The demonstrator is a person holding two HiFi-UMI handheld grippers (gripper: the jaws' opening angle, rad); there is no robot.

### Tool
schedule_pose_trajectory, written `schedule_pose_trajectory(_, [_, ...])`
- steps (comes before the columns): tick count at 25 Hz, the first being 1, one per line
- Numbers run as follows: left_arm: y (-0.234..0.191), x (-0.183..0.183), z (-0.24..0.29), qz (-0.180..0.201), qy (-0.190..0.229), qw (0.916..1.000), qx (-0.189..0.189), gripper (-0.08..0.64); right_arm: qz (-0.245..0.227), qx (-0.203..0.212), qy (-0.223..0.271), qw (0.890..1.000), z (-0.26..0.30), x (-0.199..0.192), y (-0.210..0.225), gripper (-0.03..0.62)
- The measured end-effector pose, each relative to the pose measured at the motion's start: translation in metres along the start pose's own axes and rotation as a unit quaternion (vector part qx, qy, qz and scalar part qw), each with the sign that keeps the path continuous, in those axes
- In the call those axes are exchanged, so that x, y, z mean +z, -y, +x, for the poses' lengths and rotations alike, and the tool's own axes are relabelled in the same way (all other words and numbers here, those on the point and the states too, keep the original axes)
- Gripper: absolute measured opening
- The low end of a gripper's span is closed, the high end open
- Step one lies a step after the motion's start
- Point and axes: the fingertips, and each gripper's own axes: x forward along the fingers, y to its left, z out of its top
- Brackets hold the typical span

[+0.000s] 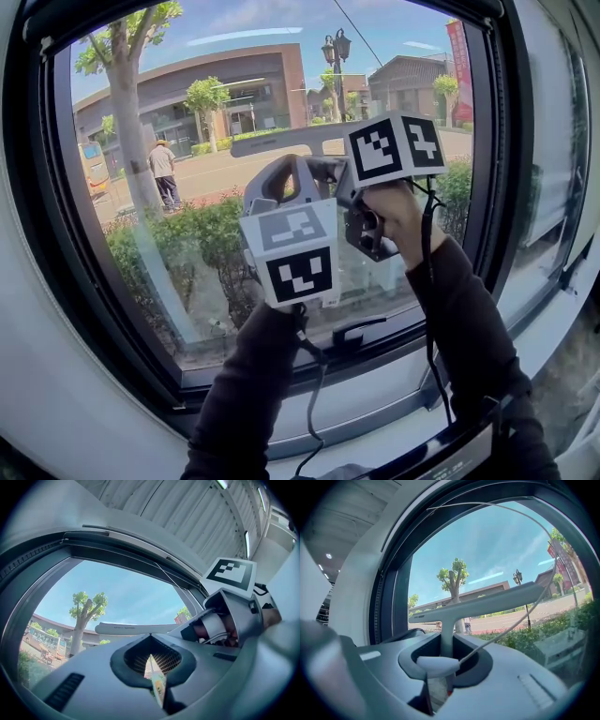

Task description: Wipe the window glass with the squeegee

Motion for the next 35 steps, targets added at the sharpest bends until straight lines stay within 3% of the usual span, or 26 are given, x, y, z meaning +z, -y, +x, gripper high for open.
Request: schedule_pose_trajectory(35, [0.019,-0.058,-0.02,-0.005,-0.054,0.9986,0.002,-0.005,0.03,0.011,-0.068,0.997,-0.008,-0.078,0.016,0.063])
